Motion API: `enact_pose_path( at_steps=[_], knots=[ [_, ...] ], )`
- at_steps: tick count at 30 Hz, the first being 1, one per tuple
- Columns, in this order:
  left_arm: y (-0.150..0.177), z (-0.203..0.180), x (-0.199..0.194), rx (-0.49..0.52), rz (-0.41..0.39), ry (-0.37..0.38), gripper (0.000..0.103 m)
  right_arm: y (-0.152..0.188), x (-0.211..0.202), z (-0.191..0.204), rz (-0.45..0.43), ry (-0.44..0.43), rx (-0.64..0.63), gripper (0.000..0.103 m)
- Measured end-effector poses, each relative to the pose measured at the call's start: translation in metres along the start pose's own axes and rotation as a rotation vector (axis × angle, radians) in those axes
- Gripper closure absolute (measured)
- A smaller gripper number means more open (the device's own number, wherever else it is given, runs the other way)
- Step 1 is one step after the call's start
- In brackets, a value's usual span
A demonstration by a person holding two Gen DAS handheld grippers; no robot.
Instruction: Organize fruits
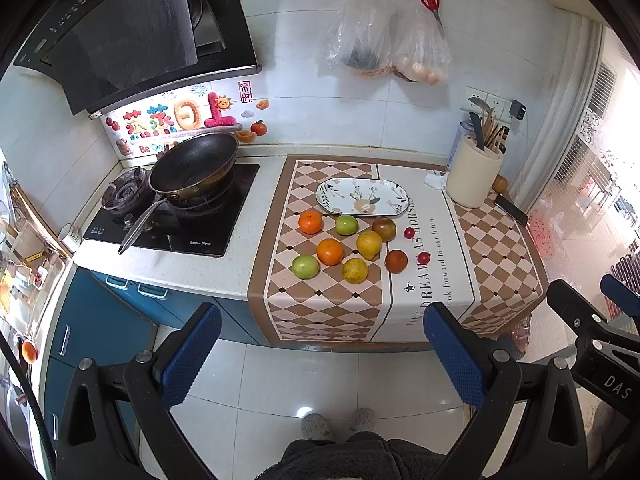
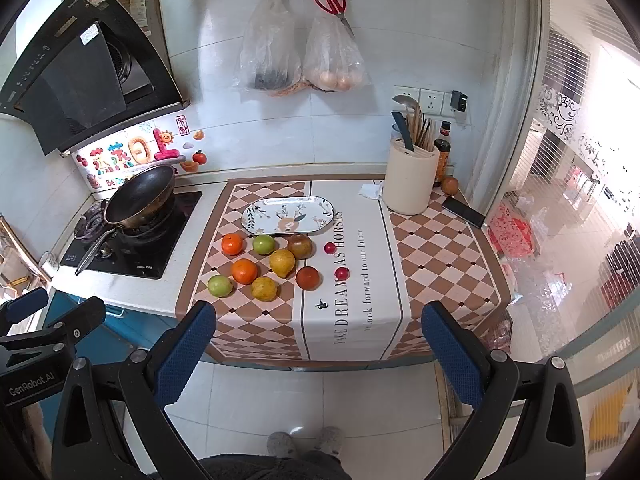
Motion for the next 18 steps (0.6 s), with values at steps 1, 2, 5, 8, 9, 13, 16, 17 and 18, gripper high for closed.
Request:
enact_pose_path(
  at_steps=[1, 2, 5, 8, 9, 13, 16, 17, 18],
  knots=[
    [-0.001, 0.0, -0.001, -0.001, 0.0, -0.001, 0.0, 0.0, 0.0, 0.001, 0.0, -0.002, -0.001, 0.0],
    [0.0, 0.0, 0.0, 0.001, -0.001, -0.001, 0.0, 0.0, 0.0, 0.001, 0.001, -0.005, -0.001, 0.0],
    [0.0, 0.001, 0.0, 0.002, -0.002, 0.0, 0.0, -0.002, 0.002, 0.001, 0.0, -0.012, -0.001, 0.0],
    [0.0, 0.001, -0.001, 0.001, -0.001, 0.001, 0.0, -0.001, 0.005, -0.001, 0.001, -0.015, 0.001, 0.0],
    [0.001, 0.002, 0.0, 0.002, -0.002, 0.002, 0.0, -0.001, 0.006, -0.002, 0.003, -0.017, 0.005, 0.0],
    [-0.003, 0.007, -0.002, -0.011, -0.021, -0.02, 0.0, -0.005, 0.016, -0.007, 0.007, -0.026, 0.027, 0.0],
    [-0.013, 0.02, 0.0, -0.036, -0.073, -0.079, 0.0, -0.011, 0.034, -0.008, -0.031, -0.048, 0.041, 0.0],
    [-0.017, 0.027, 0.0, -0.039, -0.101, -0.111, 0.0, -0.012, 0.042, -0.007, -0.032, -0.054, 0.039, 0.0],
    [-0.018, 0.033, 0.003, -0.042, -0.114, -0.152, 0.0, -0.011, 0.055, -0.005, -0.023, -0.064, 0.038, 0.0]
  ],
)
Point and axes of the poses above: each gripper's, at about its wrist camera, not at the fingertips, and x roughly the way its jaws point, z to its left, y to its underside, the point moved 10 cm from there along x, roughly the way its jaws point, and after that the axes turned 13 degrees about y, right-handed, at the moved point
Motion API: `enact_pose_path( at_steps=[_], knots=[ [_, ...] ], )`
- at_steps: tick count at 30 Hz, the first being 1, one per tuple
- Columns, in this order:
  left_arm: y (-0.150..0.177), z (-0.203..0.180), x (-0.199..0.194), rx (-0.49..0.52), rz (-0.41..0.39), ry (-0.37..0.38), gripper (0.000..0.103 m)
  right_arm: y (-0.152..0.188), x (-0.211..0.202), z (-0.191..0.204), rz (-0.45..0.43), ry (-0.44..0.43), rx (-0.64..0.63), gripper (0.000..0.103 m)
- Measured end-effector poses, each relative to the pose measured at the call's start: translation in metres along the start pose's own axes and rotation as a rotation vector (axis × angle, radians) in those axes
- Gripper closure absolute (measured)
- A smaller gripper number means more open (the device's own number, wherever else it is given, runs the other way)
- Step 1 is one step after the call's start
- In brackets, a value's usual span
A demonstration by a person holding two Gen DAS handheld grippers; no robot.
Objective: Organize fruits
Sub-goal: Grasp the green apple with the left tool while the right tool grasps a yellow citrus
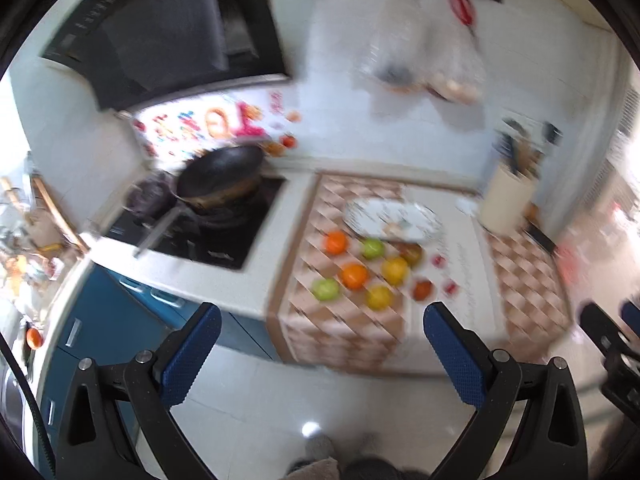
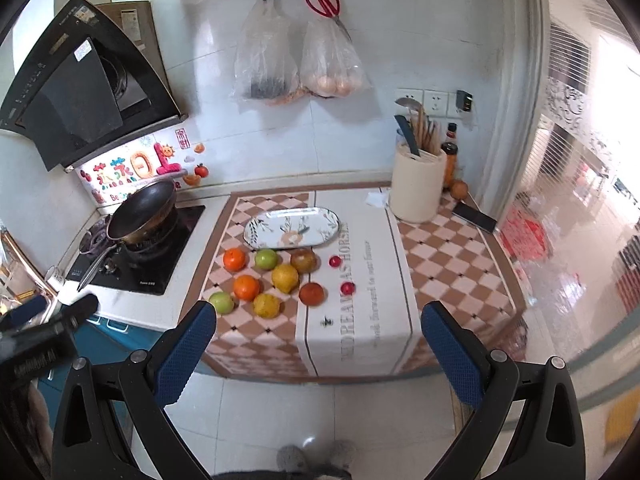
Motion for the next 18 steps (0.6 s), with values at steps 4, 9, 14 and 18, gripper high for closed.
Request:
enact_pose_path(
  at_steps=[4, 9, 14, 18],
  knots=[
    [0.005, 0.027, 0.034, -0.016, -0.002, -0.14, 0.0, 0.015, 0.061, 0.015, 0.113, -0.099, 0.016, 0.0],
    [0.027, 0.063, 0.105, -0.044, 0.164, -0.221, 0.0, 0.048, 0.146, 0.063, 0.289, -0.221, 0.003, 0.0],
    [0.045, 0.087, 0.175, -0.087, 0.321, -0.183, 0.0, 0.072, 0.222, 0.115, 0.387, -0.23, -0.03, 0.001],
    [0.052, 0.092, 0.242, -0.115, 0.441, -0.089, 0.0, 0.079, 0.278, 0.146, 0.451, -0.194, -0.036, 0.004]
  ],
)
Point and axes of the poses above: each gripper's, at about its wrist camera, not at the fingertips, and x roughly the way its jaws point, z to its left, y to its underside, the point moved 10 cm from there along x, roughly the way its jaws point, and after that the axes turned 13 degrees about y, right-handed, at the moved point
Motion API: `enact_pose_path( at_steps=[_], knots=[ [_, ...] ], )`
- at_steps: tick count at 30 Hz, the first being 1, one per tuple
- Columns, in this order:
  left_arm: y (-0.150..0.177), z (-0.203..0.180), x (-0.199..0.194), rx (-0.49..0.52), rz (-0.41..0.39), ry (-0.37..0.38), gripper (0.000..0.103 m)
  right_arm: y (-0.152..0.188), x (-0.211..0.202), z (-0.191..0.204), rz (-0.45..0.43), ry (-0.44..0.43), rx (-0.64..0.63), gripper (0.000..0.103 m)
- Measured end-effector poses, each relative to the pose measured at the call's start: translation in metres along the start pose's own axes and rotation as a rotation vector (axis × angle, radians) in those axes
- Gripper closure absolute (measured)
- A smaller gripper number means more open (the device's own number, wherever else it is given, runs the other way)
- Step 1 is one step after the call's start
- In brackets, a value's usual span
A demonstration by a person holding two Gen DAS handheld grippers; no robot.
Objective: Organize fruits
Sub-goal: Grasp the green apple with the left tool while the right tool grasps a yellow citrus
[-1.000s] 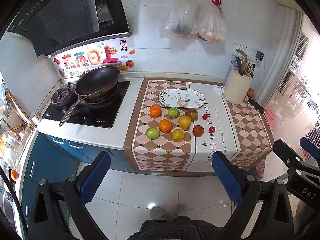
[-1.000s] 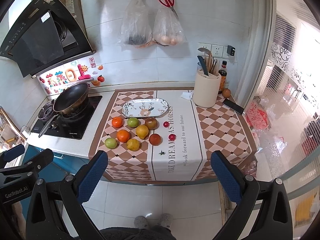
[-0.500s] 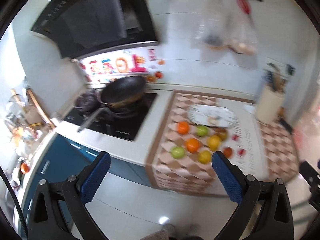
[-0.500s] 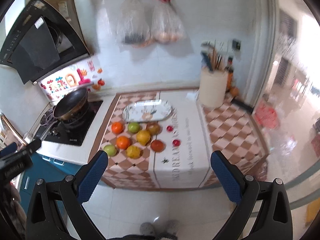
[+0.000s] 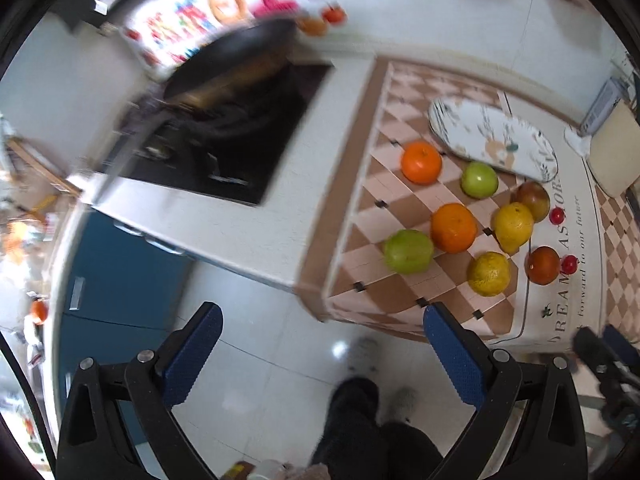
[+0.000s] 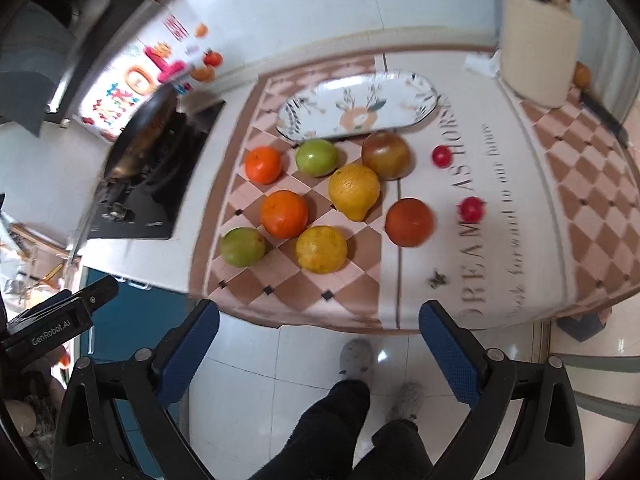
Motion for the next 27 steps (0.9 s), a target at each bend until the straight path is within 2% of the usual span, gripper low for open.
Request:
enact_pose_path(
  at_steps=[6, 8, 13, 15, 17, 18, 19, 20, 27],
  knots=[
    [-0.022, -0.015, 0.095, -0.044, 0.24, 0.204, 0.003, -0.009, 0.058, 0.009, 0.115, 0.033, 0.049, 0.006],
    [-0.023, -0.025, 0.12, -0.04, 0.308, 0.258, 0.009, -0.009, 0.074, 0.009, 0.146, 0.047, 0.069, 0.007],
    [-0.021, -0.044, 0.164, -0.03, 0.435, 0.318, 0.011, -0.008, 0.097, 0.011, 0.196, 0.066, 0.095, 0.012],
    [-0.02, -0.049, 0.175, -0.03, 0.462, 0.336, 0.015, -0.008, 0.102, 0.011, 0.21, 0.07, 0.105, 0.012],
    [-0.019, -0.053, 0.183, -0.026, 0.484, 0.347, 0.025, -0.009, 0.107, 0.013, 0.222, 0.071, 0.115, 0.012],
    [-0.017, -0.056, 0.187, -0.02, 0.496, 0.355, 0.037, -0.009, 0.108, 0.015, 0.223, 0.07, 0.119, 0.012],
    [-0.017, -0.06, 0.189, -0.022, 0.499, 0.387, 0.043, -0.01, 0.11, 0.016, 0.225, 0.07, 0.121, 0.012],
    [-0.018, -0.063, 0.19, -0.02, 0.494, 0.399, 0.043, -0.011, 0.112, 0.018, 0.228, 0.071, 0.123, 0.013],
    [-0.022, -0.066, 0.183, 0.094, 0.463, 0.342, 0.043, -0.018, 0.137, 0.031, 0.252, 0.084, 0.119, 0.024]
  ],
)
Point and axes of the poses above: each gripper's, at about its wrist camera, not at the fingertips, and x roughly the way its jaws point, z to its left, y to its underside, the point moved 10 cm from there along x, roughly the way its jaws point, and after that the axes turned 13 degrees about y, right-handed, at the moved point
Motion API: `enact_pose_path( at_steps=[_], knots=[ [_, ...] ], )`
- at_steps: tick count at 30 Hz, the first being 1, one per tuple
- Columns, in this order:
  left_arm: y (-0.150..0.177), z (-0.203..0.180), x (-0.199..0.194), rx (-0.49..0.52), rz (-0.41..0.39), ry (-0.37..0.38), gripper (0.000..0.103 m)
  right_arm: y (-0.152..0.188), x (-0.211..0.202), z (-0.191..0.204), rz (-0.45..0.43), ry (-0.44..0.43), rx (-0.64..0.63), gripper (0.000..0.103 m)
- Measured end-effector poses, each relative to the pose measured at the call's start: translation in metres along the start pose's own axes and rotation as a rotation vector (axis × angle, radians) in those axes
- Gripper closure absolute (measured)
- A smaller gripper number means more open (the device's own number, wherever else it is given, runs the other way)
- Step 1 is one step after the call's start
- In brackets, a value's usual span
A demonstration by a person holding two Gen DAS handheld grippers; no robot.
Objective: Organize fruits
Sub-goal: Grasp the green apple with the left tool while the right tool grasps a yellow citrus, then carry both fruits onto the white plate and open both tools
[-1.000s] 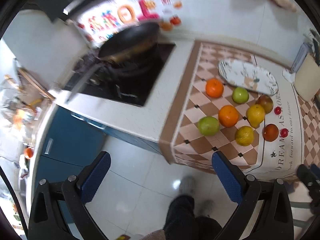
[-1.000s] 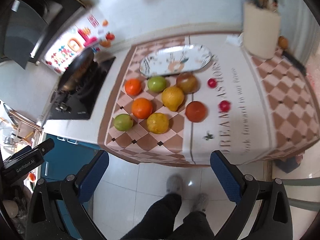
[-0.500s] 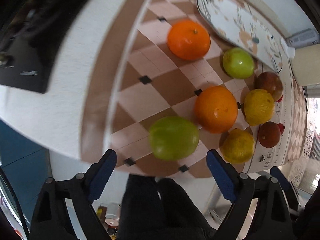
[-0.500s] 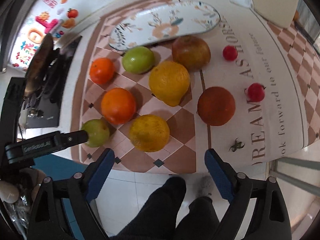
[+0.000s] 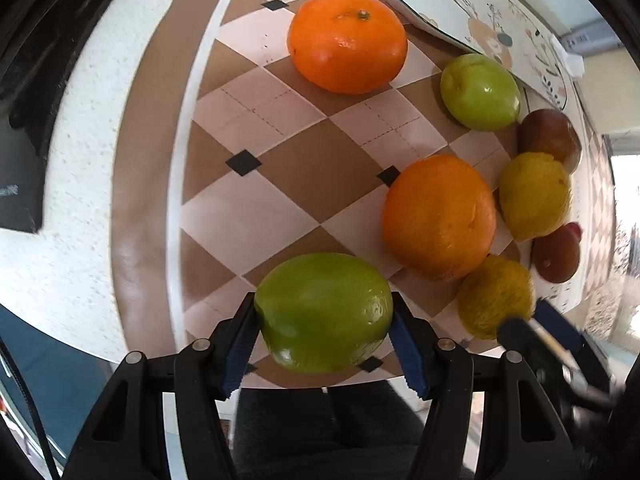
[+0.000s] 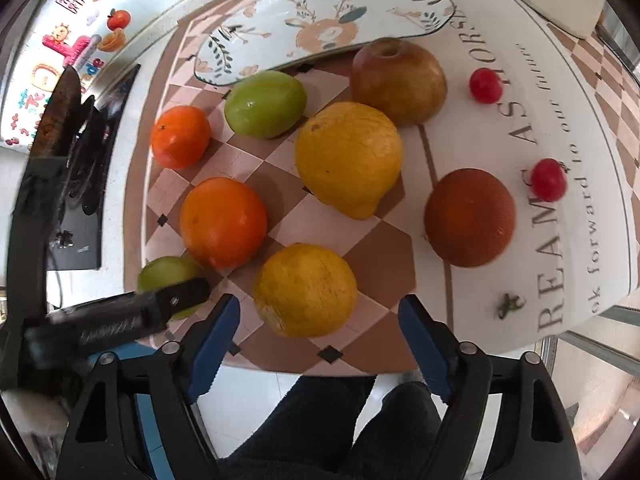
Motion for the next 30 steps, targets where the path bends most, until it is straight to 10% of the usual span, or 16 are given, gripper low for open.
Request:
enact_pose_path(
  at_steps=[4, 19, 30],
  knots=[
    [-0.002, 0.0, -0.003, 0.023, 0.003, -0.012, 0.043, 0.002, 0.016, 0.011, 0.044, -0.035, -0.001, 0.041],
    [-0.01, -0.004, -0.054, -0.004, -0.064, 0.063, 0.043, -0.012, -0.041, 0.008, -0.019, -0.133, -0.03, 0.042],
    [-0.136, -0.108, -0.13, 0.064, -0.235, 0.106, 0.043, -0.168, -0.093, -0.028, -0.16, -0.182, -0.068, 0.042]
  ],
)
Point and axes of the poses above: each gripper's, at about its wrist camera, not at the fingertips, and x roughly the way its jaws point, z to its left, y to its underside, the point moved 10 cm from there along x, roughly the way its jaws point, and after that the axes turned 13 degrees about y, right-handed, at the moved point
